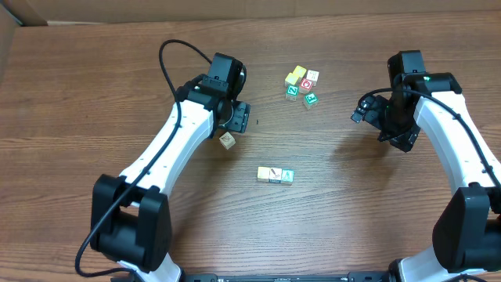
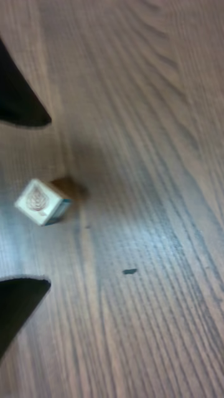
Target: Flip 3 blocks
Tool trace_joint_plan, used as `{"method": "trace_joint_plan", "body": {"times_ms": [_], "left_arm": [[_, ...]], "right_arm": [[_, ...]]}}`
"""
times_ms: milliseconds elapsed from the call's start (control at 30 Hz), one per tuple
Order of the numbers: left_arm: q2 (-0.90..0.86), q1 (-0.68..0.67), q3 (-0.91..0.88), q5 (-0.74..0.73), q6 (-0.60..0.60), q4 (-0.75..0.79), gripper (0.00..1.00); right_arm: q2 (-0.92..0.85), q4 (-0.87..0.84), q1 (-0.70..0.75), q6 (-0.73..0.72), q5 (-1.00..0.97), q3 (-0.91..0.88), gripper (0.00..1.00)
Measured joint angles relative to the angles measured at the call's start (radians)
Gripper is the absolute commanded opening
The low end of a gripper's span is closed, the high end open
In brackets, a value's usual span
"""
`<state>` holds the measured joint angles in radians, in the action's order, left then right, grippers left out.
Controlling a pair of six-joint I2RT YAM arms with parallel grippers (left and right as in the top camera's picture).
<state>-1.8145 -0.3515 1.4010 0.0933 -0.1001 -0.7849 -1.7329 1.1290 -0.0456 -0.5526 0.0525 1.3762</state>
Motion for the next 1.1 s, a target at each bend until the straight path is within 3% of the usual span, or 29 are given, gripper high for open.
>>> {"method": "trace_joint_plan", "body": {"times_ms": [67, 133, 200, 267, 367, 400, 467, 767, 1100], "left_arm": [[-0.027, 0.0, -0.002, -0.002, 0.021, 0.026, 0.48], [-0.058, 0.0, -0.002, -0.002, 0.055, 0.038, 0.62], [-0.093, 0.0, -0.002, -0.003, 0.081, 0.038, 0.65], [-0.122, 0.0, -0.002, -0.003, 0.09, 0.038, 0.6], [-0.173, 0.0, -0.002, 0.002, 0.096, 0.039, 0.39], [-0.19, 0.0, -0.002, 0.004, 0.097, 0.039, 0.27], [-0.218, 0.0, -0.004, 0.008, 0.099, 0.038, 0.19], [-0.235, 0.0, -0.006, -0.025, 0.053, -0.051, 0.22], [-0.235, 0.0, -0.006, -0.22, -0.054, -0.187, 0.19]], "right_arm": [[0.0, 0.0, 0.0, 0.0, 0.0, 0.0, 1.0], [0.0, 0.001, 0.0, 0.0, 0.0, 0.0, 1.0], [0.0, 0.0, 0.0, 0.0, 0.0, 0.0, 1.0], [0.0, 0.0, 0.0, 0.0, 0.0, 0.0, 1.0], [0.0, 0.0, 0.0, 0.001, 0.0, 0.0, 1.0], [0.0, 0.0, 0.0, 0.0, 0.0, 0.0, 1.0], [0.0, 0.0, 0.0, 0.0, 0.0, 0.0, 1.0], [0.0, 0.001, 0.0, 0.0, 0.0, 0.0, 1.0], [0.0, 0.0, 0.0, 0.0, 0.0, 0.0, 1.0]]}}
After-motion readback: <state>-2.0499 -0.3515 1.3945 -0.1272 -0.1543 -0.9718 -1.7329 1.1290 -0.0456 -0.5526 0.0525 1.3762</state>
